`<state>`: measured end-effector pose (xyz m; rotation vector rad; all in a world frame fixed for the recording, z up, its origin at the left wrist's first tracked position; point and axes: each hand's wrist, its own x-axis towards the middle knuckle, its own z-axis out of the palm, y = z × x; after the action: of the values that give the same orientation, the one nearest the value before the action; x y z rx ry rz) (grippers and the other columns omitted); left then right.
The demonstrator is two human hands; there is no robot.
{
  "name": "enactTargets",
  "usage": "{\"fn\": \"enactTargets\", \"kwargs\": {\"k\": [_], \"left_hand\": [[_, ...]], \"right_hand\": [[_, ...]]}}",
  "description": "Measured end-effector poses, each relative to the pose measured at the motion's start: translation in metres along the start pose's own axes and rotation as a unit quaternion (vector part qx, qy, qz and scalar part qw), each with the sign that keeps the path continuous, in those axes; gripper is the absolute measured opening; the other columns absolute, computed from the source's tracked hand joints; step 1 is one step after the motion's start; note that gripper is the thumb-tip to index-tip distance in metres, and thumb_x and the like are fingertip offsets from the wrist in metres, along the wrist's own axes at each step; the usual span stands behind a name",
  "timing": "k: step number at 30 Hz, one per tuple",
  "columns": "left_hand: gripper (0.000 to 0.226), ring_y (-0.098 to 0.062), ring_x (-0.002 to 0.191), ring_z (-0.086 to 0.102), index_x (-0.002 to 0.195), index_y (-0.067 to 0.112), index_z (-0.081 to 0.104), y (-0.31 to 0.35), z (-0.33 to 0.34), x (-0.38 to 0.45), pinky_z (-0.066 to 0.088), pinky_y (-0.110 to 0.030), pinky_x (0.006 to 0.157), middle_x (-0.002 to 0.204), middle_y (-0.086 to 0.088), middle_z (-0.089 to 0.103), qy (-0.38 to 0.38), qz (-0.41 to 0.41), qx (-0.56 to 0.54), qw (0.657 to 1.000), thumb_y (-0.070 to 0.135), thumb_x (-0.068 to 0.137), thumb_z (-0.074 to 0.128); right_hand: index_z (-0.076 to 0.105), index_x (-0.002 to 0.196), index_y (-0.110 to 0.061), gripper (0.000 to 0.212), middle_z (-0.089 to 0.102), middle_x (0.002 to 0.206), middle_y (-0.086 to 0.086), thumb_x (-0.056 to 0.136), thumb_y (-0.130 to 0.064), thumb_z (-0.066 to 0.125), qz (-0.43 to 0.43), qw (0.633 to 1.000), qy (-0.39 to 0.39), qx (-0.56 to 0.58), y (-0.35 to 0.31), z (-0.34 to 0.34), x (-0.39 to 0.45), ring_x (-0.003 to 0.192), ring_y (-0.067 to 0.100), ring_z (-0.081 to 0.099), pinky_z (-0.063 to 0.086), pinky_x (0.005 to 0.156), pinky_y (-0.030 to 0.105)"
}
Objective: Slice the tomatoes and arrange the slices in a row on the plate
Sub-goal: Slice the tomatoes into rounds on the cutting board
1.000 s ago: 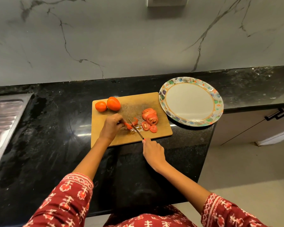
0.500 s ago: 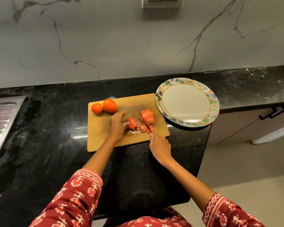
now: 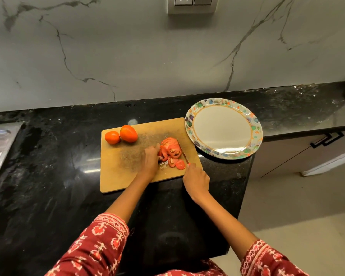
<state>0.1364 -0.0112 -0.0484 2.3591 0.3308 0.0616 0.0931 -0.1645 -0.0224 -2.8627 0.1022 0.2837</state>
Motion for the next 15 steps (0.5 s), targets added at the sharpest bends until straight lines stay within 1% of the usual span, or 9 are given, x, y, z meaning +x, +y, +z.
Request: {"fn": "enactTargets", "kwargs": {"k": [2,5,7,9,10,11,12,14,15], "left_hand": [[0.023,0.001,0.061,0.045,0.083,0.015,0.057,0.005,0.000,0.006,0.037,-0.022,0.059,0.067,0.012,0.048,-0.026,0.011,0.016,0.999,0.017,0.098,0.041],[0.018,0.001,0.064,0.046,0.090,0.018,0.061,0.006,-0.003,0.018,0.039,-0.026,0.065,0.067,0.014,0.049,-0.031,0.019,0.013,0.999,0.015,0.096,0.044],[0.017,0.000,0.062,0.046,0.082,0.018,0.058,0.008,-0.008,0.024,0.036,-0.025,0.064,0.067,0.011,0.052,-0.020,0.025,-0.013,0.999,0.009,0.093,0.048],[0.014,-0.005,0.064,0.049,0.084,0.010,0.062,0.007,-0.018,0.024,0.037,-0.021,0.063,0.073,-0.002,0.059,-0.009,0.040,-0.006,0.999,0.000,0.089,0.054],[0.012,-0.010,0.068,0.052,0.091,0.002,0.066,0.004,-0.023,0.023,0.039,-0.016,0.064,0.080,-0.010,0.063,0.007,0.054,0.003,0.999,-0.004,0.086,0.057],[0.018,-0.014,0.074,0.056,0.101,-0.004,0.066,0.000,-0.030,0.021,0.042,-0.014,0.068,0.087,-0.015,0.065,0.024,0.061,-0.002,0.998,-0.007,0.084,0.058],[0.028,-0.019,0.080,0.059,0.110,-0.007,0.062,-0.004,-0.035,0.018,0.043,-0.016,0.073,0.095,-0.018,0.066,0.035,0.061,-0.010,0.997,-0.009,0.083,0.057],[0.038,-0.026,0.094,0.061,0.121,-0.005,0.056,-0.015,-0.041,0.012,0.043,-0.022,0.081,0.107,-0.020,0.064,0.051,0.055,-0.012,0.997,-0.011,0.084,0.055],[0.039,-0.028,0.098,0.061,0.122,-0.004,0.055,-0.019,-0.041,0.007,0.041,-0.022,0.083,0.110,-0.020,0.064,0.056,0.051,-0.006,0.997,-0.010,0.084,0.056]], "right_hand": [[0.053,0.115,-0.005,0.029,0.064,0.112,0.012,0.102,-0.019,0.031,-0.011,1.000,-0.003,0.013,-0.010,-0.004,0.011,0.104,0.029,0.061,0.047,0.080,0.036],[0.053,0.118,-0.004,0.031,0.061,0.117,0.013,0.102,-0.020,0.032,-0.034,0.999,-0.011,0.012,-0.015,-0.011,0.027,0.109,0.031,0.059,0.046,0.084,0.038],[0.052,0.118,-0.006,0.030,0.062,0.112,0.014,0.102,-0.021,0.031,-0.066,0.998,-0.001,0.008,-0.007,-0.016,0.032,0.105,0.033,0.060,0.045,0.079,0.038],[0.048,0.121,-0.009,0.033,0.065,0.103,0.013,0.103,-0.028,0.027,-0.123,0.992,0.030,-0.026,0.013,-0.020,0.034,0.096,0.034,0.063,0.043,0.069,0.036],[0.046,0.122,-0.010,0.035,0.065,0.099,0.013,0.103,-0.031,0.026,-0.152,0.986,0.040,-0.049,0.025,-0.022,0.033,0.092,0.034,0.063,0.042,0.066,0.036],[0.046,0.121,-0.010,0.036,0.065,0.097,0.012,0.103,-0.034,0.026,-0.182,0.980,0.043,-0.063,0.039,-0.022,0.032,0.090,0.034,0.063,0.043,0.065,0.037],[0.048,0.118,-0.010,0.038,0.065,0.096,0.011,0.102,-0.036,0.025,-0.215,0.974,0.040,-0.065,0.053,-0.022,0.032,0.089,0.034,0.063,0.044,0.066,0.038],[0.053,0.109,-0.010,0.048,0.063,0.094,0.010,0.098,-0.043,0.020,-0.271,0.961,0.020,-0.049,0.077,-0.022,0.031,0.084,0.033,0.063,0.046,0.064,0.041],[0.055,0.103,-0.010,0.051,0.062,0.089,0.009,0.095,-0.045,0.018,-0.293,0.955,0.013,-0.051,0.087,-0.020,0.032,0.078,0.032,0.063,0.047,0.059,0.040]]}}
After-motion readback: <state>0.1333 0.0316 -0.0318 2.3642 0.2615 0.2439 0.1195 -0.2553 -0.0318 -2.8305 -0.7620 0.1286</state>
